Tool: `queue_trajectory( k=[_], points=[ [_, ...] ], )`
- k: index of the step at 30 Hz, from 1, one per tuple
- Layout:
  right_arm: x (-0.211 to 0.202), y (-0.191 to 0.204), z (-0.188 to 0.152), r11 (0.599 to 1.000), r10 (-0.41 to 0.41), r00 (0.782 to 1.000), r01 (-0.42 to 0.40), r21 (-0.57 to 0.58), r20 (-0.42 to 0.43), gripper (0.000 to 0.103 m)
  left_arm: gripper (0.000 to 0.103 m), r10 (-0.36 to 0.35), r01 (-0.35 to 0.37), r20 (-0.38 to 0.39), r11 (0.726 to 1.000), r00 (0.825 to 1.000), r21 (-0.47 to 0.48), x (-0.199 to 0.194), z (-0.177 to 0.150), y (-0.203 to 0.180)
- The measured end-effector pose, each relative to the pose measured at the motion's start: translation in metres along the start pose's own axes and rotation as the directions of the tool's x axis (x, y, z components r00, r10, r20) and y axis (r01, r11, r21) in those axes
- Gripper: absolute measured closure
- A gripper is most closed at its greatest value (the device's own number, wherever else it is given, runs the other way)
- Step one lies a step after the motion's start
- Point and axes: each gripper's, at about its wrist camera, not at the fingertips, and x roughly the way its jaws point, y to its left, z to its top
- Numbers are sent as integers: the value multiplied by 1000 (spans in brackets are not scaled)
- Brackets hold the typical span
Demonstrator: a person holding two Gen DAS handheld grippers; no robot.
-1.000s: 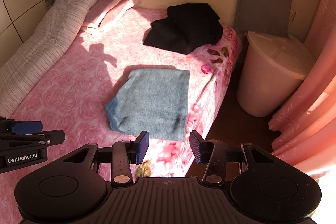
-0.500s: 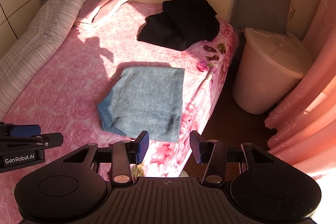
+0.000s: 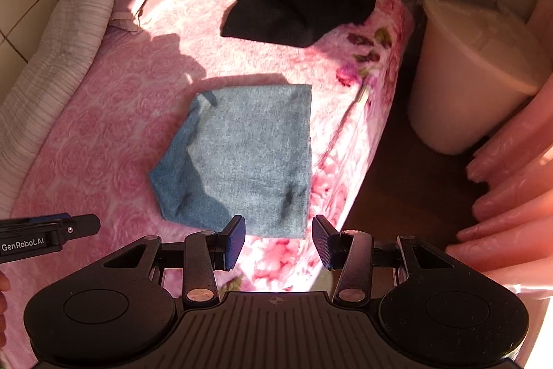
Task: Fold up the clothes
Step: 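Lower both grippers onto the folded jeans and close them on its edges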
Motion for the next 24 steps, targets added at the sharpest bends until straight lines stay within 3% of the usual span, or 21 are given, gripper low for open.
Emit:
queue_trajectory(
  k=[10,13,16,21,22,24],
  points=[
    [79,-62,49,975,176,984,-173,143,-11,56,51,-176,176,6,980,984,-97,108,66,49],
    [111,-74,59,965,203,978,-192,176,-46,56,51,-214,211,-3,967,977,-145,147,84,64],
    [150,-80,69,975,166,976,-141,171,-139,56,50,-226,219,-24,962,974,-162,180,99,76],
    [191,-90,75,962,218,965,-187,197,-148,56,49,-267,256,-48,953,963,-164,224,112,92],
    [196,-93,77,953,244,960,-212,219,-136,53,49,-285,272,-50,946,957,-175,230,112,96],
    [206,-97,81,933,289,950,-253,255,-116,39,48,-332,316,-55,929,942,-195,242,112,104]
  ],
)
